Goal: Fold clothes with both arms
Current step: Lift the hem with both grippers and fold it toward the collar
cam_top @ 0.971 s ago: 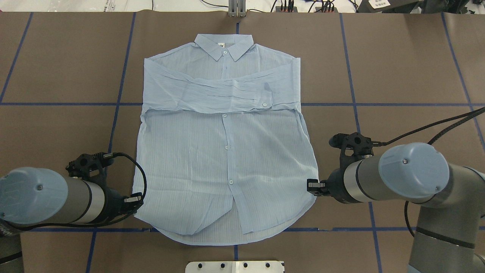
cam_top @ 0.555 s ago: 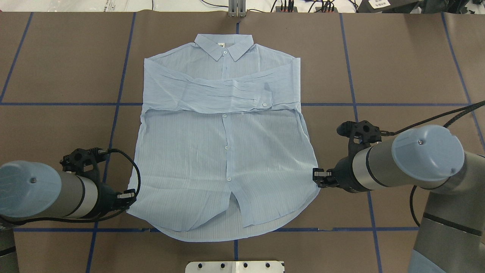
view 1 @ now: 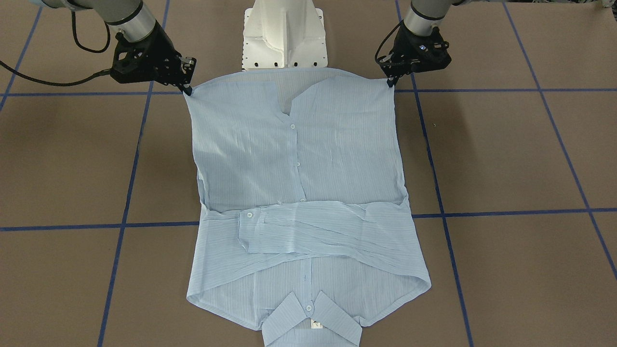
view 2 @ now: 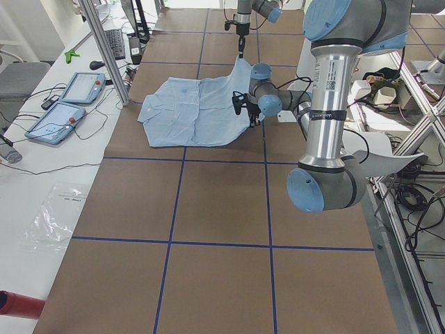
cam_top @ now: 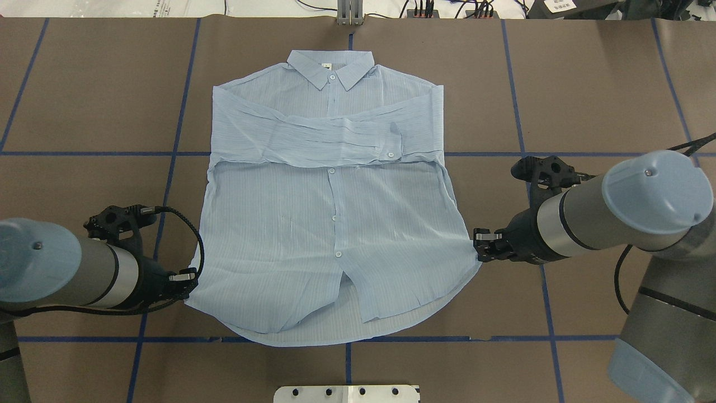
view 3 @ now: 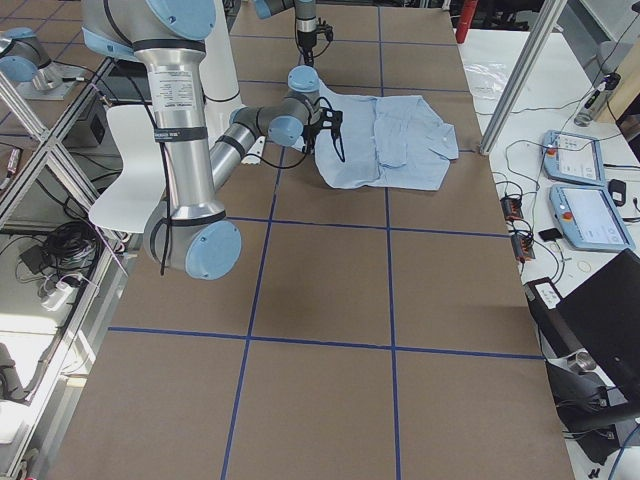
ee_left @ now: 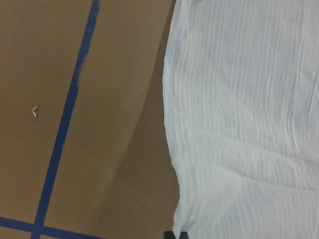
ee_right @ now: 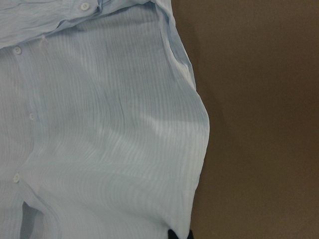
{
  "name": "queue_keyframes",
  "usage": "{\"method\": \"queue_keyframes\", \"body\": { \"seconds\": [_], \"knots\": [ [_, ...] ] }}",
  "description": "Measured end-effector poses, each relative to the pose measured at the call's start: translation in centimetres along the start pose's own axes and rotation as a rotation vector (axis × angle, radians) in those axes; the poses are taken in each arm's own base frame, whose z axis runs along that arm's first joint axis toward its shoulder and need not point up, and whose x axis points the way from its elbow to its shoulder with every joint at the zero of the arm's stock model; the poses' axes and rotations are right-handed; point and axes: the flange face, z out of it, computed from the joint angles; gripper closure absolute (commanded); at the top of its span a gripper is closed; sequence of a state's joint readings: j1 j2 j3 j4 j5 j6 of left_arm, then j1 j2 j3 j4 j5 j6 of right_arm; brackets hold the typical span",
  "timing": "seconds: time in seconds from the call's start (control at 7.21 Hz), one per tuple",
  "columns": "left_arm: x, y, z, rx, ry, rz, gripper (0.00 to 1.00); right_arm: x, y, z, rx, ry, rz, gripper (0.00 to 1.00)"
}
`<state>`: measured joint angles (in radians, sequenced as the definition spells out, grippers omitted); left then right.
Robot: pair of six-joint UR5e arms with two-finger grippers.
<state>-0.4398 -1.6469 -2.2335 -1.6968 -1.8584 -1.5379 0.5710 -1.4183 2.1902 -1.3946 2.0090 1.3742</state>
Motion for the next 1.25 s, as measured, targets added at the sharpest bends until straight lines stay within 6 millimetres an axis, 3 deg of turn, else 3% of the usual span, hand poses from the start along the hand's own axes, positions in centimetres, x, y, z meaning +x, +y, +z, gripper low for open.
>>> {"method": "queue_keyframes", "body": {
  "seconds": [0.55,0.97,1.25],
  "knots": [
    [1.6,-5.4,-4.7,0.027,0.094,-0.069,1.00,-1.5,-3.3,-1.5,0.058,-0.054,-0.001,1.00],
    [2.4,-9.4,-6.8,0.051,0.133,-0.117,1.00,-3.8,-9.2,-2.6,0.135,-0.076,0.050,1.00],
    [3.8,-13.1,-6.9,0.088,0.139,-0.153,1.00,-5.2,-14.2,-2.4,0.179,-0.063,0.090,1.00]
  ]
}}
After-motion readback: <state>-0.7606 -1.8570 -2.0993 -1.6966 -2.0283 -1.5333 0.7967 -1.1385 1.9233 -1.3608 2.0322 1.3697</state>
